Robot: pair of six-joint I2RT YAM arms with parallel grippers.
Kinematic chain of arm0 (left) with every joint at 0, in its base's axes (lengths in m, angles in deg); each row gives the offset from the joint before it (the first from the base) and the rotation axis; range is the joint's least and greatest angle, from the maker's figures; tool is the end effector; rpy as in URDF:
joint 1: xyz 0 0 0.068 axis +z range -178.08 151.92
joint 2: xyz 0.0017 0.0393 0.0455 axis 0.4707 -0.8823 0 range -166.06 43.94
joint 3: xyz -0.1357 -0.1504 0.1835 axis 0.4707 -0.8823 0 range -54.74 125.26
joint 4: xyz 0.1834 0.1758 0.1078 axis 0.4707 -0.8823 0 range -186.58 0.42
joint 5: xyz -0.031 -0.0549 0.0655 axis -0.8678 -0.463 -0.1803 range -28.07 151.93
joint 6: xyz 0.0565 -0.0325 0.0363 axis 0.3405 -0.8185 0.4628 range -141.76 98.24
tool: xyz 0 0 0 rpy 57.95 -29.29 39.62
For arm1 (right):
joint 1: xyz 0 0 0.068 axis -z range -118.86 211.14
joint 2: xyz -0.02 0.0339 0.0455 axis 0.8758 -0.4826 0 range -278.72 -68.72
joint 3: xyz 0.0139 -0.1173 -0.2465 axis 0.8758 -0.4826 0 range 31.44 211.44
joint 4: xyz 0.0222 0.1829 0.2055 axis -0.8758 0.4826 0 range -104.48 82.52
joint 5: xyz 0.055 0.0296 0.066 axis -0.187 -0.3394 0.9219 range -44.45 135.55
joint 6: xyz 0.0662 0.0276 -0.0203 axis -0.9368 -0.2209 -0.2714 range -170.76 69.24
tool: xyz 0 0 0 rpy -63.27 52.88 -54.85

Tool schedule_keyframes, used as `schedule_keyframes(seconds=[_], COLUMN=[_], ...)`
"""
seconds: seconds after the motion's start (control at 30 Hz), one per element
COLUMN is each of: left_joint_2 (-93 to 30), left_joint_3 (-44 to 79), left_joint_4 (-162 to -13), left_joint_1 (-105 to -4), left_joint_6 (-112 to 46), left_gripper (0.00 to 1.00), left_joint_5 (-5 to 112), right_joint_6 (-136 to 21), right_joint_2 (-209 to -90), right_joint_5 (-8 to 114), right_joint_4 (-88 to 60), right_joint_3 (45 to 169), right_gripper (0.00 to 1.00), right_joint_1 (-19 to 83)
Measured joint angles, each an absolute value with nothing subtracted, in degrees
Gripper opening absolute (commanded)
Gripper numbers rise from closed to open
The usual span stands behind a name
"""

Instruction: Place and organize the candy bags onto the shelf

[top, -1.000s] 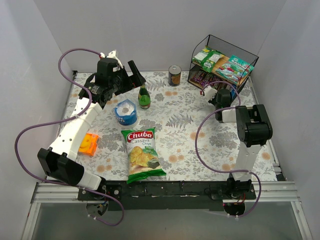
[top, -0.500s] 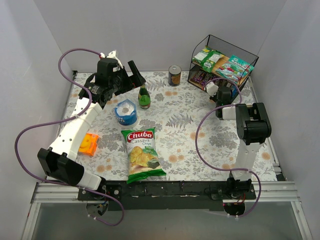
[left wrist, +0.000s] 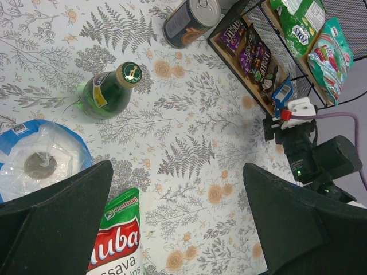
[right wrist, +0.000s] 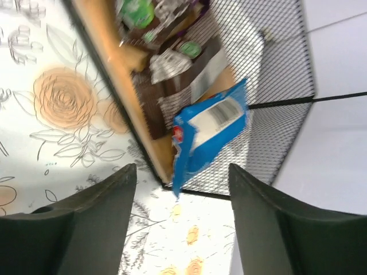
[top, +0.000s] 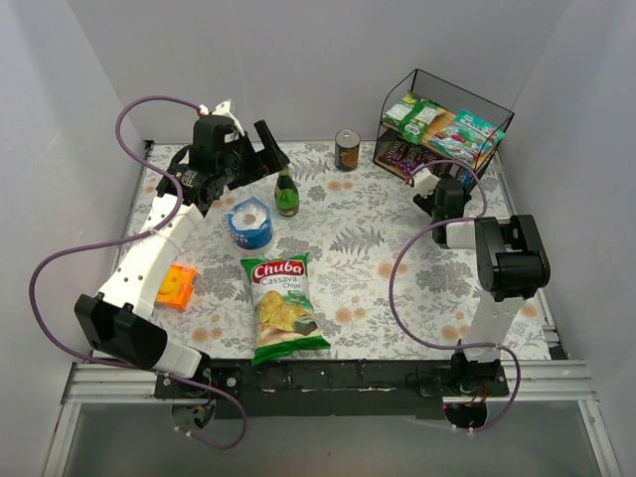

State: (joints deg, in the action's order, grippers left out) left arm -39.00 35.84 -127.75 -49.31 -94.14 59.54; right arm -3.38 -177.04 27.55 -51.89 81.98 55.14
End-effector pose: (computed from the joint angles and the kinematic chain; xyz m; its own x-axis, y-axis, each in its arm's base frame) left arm 0.3302 -0.1311 0.4008 -0.5201 -0.8195 -0.2406 -0.3315 0.4533 -0.8274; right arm 0.4177 0.0246 0.1298 -0.3731 -0.7430 -0.5557 -0.1270 0.6342 -0.7627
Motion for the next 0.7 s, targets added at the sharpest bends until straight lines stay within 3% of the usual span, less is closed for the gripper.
schedule_keyframes(seconds=[0.33,0.7], left_joint_2=[-38.32,-33.29], left_joint_3=[34.6,29.22], left_joint_4=[-127.53,-127.77], left_joint_1=[-49.31,-49.31], left_joint_6=[-94.05,-94.47], left_gripper=[0.98,0.98], left_joint_5=[60.02,61.77], right_joint_6=[-8.87,-36.34], right_joint_2=[-164.71,-146.28], right_joint_5=[34.26,36.38], right_joint_4=[-44.81,-24.07], right_joint_3=[81.5,84.69], right_gripper=[0.83,0.88], right_joint_1=[51.25,46.14])
